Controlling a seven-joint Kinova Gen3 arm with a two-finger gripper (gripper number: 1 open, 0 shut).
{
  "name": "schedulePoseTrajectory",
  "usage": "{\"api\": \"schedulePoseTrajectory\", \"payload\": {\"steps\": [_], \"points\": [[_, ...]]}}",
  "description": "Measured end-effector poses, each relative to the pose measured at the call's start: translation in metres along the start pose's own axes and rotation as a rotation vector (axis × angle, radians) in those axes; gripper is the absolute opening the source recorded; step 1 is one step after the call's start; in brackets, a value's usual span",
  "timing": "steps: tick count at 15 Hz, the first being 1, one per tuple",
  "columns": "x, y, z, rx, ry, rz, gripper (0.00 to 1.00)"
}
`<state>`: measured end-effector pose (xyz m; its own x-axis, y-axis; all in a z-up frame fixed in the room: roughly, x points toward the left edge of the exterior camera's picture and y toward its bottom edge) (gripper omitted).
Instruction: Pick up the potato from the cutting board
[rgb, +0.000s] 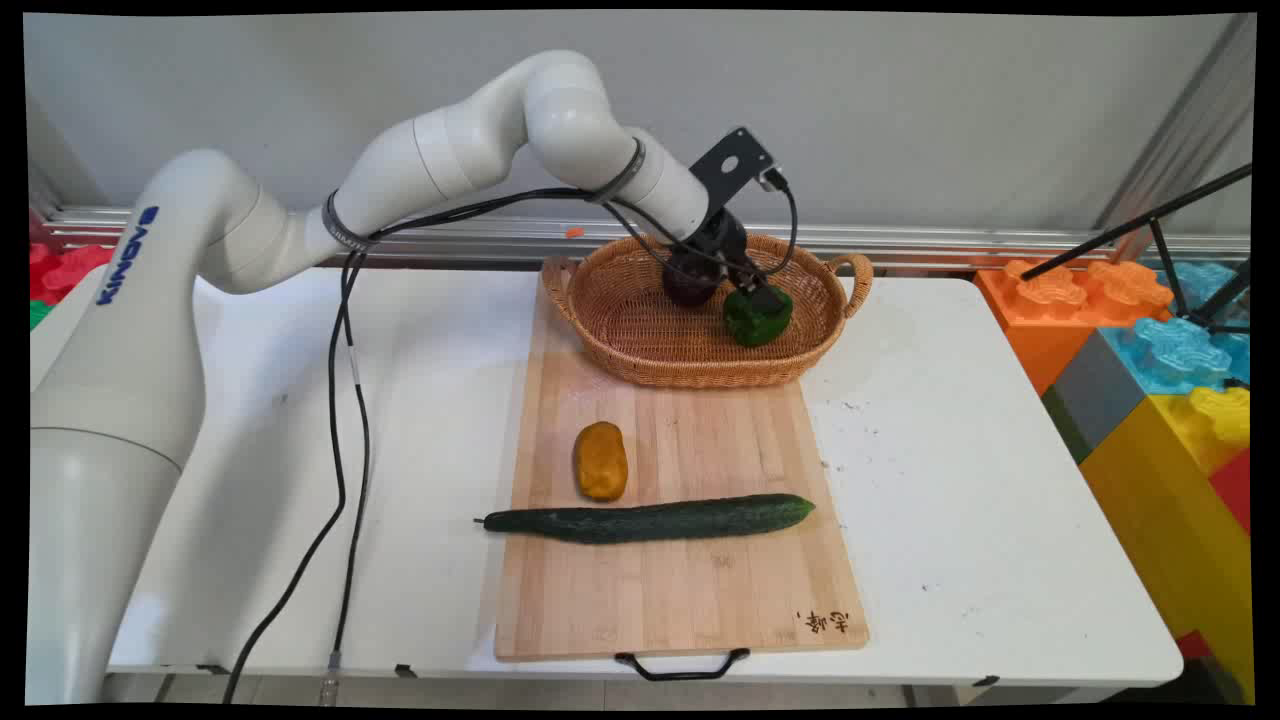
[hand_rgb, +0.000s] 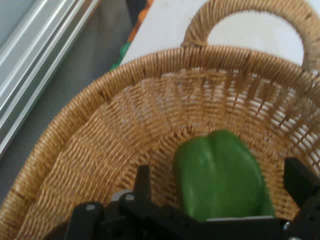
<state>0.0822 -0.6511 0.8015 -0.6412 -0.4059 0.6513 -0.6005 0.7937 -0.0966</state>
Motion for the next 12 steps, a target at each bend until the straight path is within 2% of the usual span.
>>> {"api": "schedulePoseTrajectory", "payload": {"steps": [7, 12], "points": [[0.017, 0.009, -0.036, -0.051, 0.024, -0.008, 1.00], [0.005, 0.019, -0.107, -0.139, -0.035, -0.032, 1.00]]}}
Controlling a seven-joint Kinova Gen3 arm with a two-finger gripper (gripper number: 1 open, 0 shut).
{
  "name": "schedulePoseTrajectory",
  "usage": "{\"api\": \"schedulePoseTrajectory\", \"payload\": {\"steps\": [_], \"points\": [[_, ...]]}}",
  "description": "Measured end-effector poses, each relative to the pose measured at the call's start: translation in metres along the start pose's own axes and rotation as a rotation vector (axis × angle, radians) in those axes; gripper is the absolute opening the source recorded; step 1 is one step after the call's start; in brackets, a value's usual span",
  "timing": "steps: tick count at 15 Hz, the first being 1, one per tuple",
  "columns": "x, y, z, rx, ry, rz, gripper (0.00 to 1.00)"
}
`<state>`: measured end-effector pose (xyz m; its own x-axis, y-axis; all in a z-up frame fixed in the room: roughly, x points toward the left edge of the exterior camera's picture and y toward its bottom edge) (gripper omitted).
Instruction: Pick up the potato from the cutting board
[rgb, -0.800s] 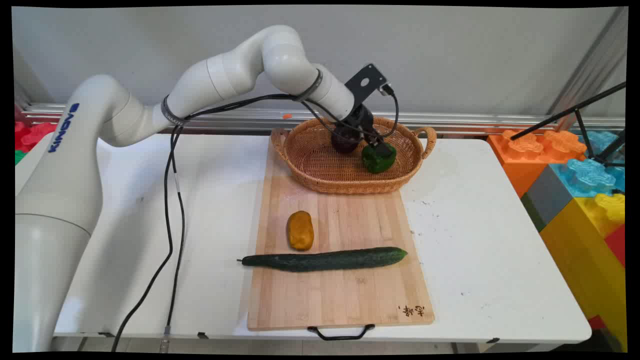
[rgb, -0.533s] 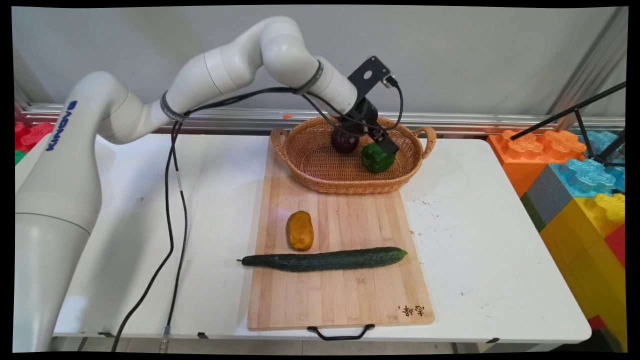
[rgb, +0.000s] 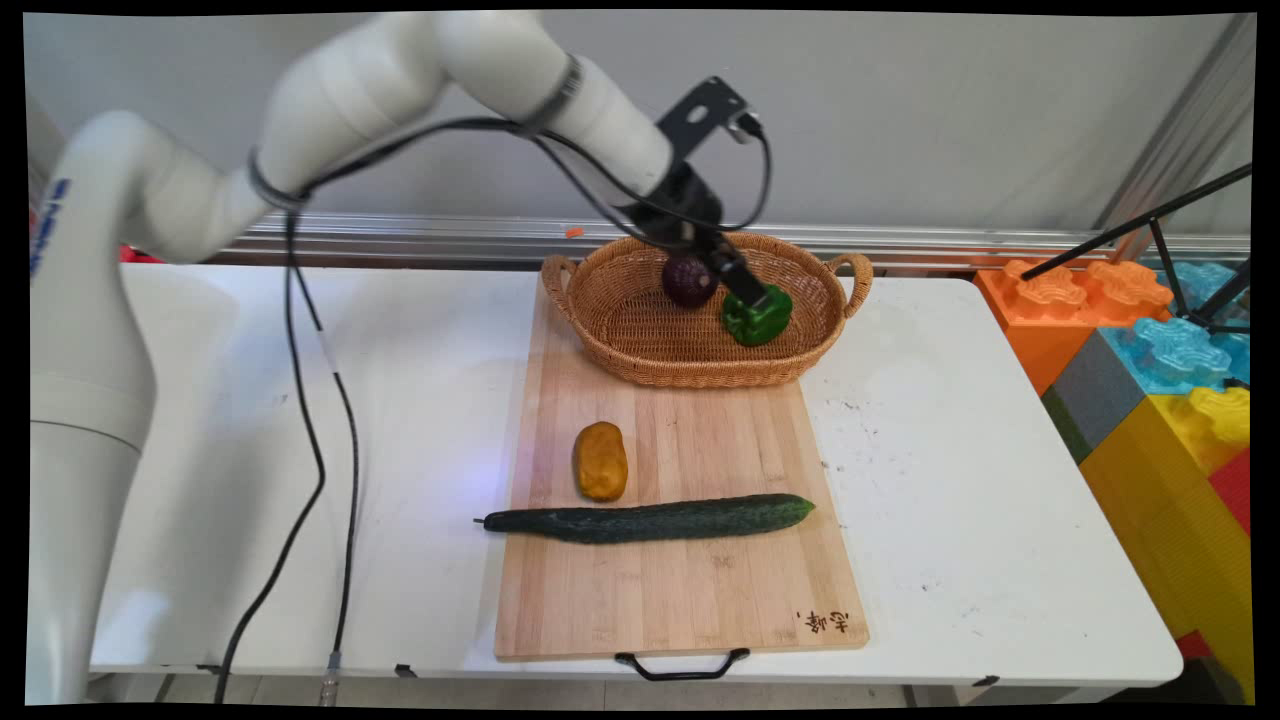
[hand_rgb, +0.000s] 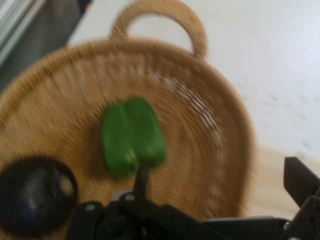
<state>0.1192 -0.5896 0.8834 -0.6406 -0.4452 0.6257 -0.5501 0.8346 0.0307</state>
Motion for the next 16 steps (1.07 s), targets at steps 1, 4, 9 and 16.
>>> {"api": "schedulePoseTrajectory", "payload": {"steps": [1, 4, 9, 16], "points": [[-0.005, 0.003, -0.013, -0.016, -0.011, -0.005, 1.00], [-0.020, 0.009, -0.045, -0.059, -0.035, -0.008, 1.00], [-0.054, 0.021, -0.091, -0.140, -0.066, 0.061, 1.00], [-0.100, 0.031, -0.099, -0.202, -0.115, 0.232, 1.00]]}}
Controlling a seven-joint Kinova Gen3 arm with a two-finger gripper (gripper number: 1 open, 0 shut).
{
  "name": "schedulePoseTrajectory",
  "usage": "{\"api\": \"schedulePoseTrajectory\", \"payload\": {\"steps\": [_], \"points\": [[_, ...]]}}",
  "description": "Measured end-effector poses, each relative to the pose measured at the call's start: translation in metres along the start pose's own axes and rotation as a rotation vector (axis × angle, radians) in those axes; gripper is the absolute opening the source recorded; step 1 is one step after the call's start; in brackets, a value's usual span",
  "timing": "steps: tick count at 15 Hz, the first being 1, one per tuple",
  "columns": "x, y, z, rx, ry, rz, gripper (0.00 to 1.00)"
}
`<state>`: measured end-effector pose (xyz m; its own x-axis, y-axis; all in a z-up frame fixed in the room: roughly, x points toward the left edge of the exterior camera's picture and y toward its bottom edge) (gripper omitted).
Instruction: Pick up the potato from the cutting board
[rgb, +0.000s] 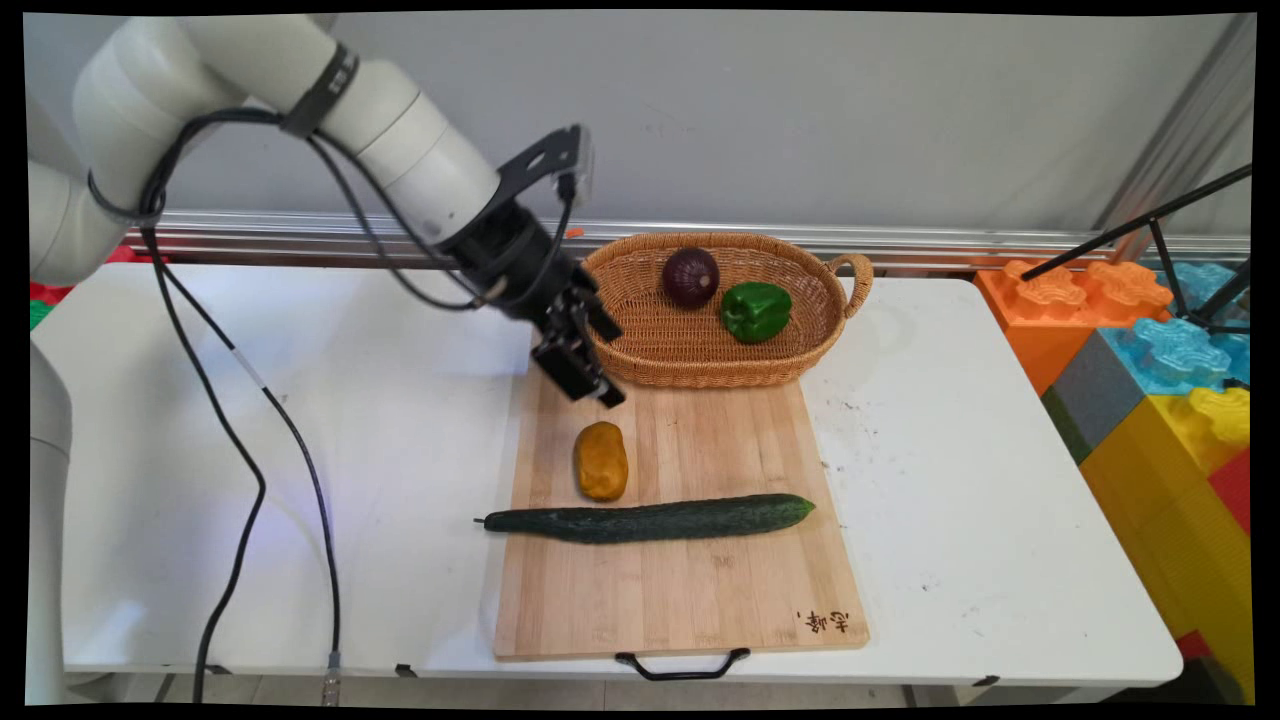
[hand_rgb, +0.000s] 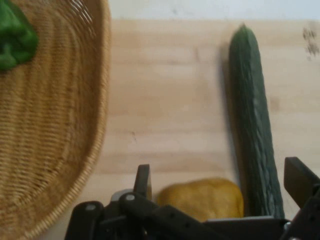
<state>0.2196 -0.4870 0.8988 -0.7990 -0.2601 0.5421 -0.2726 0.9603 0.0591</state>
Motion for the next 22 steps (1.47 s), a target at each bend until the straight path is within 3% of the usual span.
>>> {"api": "schedulePoseTrajectory", "payload": {"steps": [6, 14, 22], "points": [[-0.024, 0.006, 0.021, -0.014, -0.036, -0.001, 1.00], [-0.048, 0.000, 0.073, 0.033, -0.059, -0.019, 1.00], [-0.054, -0.007, 0.100, 0.003, -0.075, -0.110, 1.00]]}}
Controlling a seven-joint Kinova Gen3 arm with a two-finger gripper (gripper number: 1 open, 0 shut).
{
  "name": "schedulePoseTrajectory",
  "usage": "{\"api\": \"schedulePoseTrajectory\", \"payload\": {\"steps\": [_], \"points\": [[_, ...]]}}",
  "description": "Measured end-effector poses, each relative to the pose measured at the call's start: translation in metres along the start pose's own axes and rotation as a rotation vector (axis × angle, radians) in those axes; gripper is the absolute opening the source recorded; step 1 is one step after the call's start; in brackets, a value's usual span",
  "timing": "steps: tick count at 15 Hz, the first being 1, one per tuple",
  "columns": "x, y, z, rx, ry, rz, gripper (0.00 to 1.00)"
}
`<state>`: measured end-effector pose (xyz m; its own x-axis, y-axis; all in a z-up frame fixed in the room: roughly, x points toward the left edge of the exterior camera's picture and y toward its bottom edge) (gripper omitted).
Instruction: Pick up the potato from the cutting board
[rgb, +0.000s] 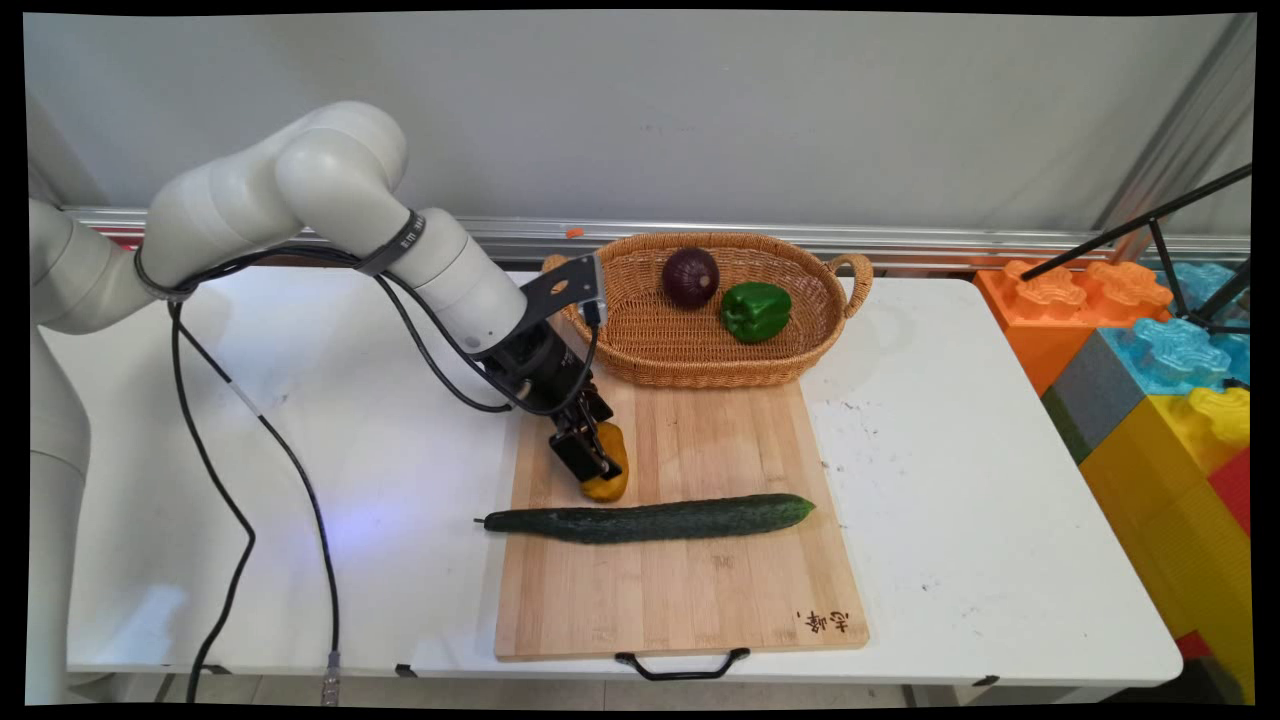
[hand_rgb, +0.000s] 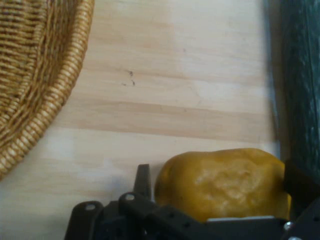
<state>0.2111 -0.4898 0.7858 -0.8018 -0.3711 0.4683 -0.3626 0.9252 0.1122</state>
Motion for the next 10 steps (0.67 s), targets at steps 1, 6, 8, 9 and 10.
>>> {"api": "schedulePoseTrajectory", "payload": {"steps": [1, 6, 8, 9, 10], "points": [[0.000, -0.001, 0.000, -0.002, -0.004, -0.003, 1.00], [-0.004, -0.009, -0.002, -0.009, -0.032, -0.023, 1.00], [-0.006, -0.012, -0.005, -0.010, -0.042, -0.030, 1.00], [-0.007, -0.014, -0.006, -0.010, -0.046, -0.033, 1.00], [-0.007, -0.015, -0.007, -0.009, -0.049, -0.035, 1.00]]}}
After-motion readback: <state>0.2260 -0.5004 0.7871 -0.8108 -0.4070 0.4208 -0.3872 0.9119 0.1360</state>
